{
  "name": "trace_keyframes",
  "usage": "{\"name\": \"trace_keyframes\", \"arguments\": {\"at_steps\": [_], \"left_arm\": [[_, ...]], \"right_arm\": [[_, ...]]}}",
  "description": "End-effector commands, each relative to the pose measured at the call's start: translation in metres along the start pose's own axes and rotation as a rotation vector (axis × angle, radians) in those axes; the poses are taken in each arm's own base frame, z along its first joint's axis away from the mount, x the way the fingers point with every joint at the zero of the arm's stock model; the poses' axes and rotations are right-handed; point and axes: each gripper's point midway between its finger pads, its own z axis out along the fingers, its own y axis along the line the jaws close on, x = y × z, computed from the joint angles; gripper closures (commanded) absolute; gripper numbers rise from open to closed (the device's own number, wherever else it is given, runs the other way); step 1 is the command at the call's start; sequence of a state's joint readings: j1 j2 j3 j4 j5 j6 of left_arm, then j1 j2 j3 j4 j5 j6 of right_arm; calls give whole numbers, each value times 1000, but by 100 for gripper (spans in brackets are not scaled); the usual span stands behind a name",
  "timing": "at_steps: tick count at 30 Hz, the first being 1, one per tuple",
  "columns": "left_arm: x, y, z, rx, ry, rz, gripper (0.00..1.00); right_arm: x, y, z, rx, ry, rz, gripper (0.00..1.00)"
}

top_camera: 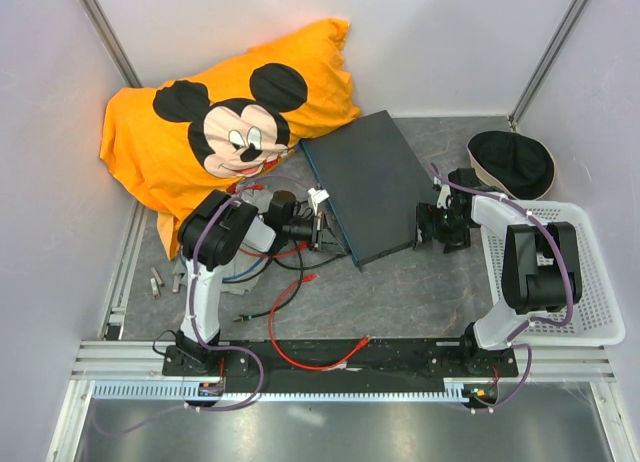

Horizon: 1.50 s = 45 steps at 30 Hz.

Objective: Pull the plug from the switch port
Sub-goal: Pull the connector from the switch port.

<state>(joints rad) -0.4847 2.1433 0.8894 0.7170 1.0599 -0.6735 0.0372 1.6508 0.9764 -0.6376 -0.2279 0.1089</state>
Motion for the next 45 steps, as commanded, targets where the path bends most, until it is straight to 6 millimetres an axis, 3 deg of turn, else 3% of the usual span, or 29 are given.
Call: {"name": "trace_keyframes", "arguments": {"at_steps": [1,2,3,5,8,16,18,23,25,27,28,29,31,32,37,45], "left_arm": [[17,-5,11,96,-23,-118,98],[8,-5,11,110,-62,-112,98],[-4,-8,12,135,-111,-73,90],[-12,2,15,105,-166,-159,70],[-15,5,17,78,-216,-212,64],[19,2,28,39,-97,-201,62],[16,-1,29,8,-78,-122,62],[26,10,29,-86,-18,-150,61],[28,25,28,-179,-20,-162,58],[28,21,32,-152,-30,-163,57],[39,26,31,-147,-29,-203,57],[25,14,34,-77,-97,-135,56],[30,13,35,-37,-130,-229,55],[19,7,35,-8,-193,-224,55],[10,21,26,-117,-308,-236,51],[-9,14,29,-198,-381,-217,50]], "right_arm": [[-53,0,7,6,-190,12,2],[-53,0,8,3,-187,9,2],[-52,0,9,2,-183,8,2],[-53,0,10,4,-181,7,2],[-52,0,9,5,-180,3,2],[-46,7,11,3,-170,-20,2],[-48,11,10,0,-175,-32,2],[-51,18,11,-7,-179,-54,2],[-52,21,11,-9,-181,-60,2],[-51,22,12,-10,-181,-67,2],[-50,22,13,-8,-178,-70,2],[-48,22,14,-7,-175,-69,2],[-44,21,14,-7,-167,-69,2],[-43,22,14,-7,-167,-70,2],[-37,21,14,-7,-164,-70,2],[-28,22,15,-21,-155,-53,2]]}}
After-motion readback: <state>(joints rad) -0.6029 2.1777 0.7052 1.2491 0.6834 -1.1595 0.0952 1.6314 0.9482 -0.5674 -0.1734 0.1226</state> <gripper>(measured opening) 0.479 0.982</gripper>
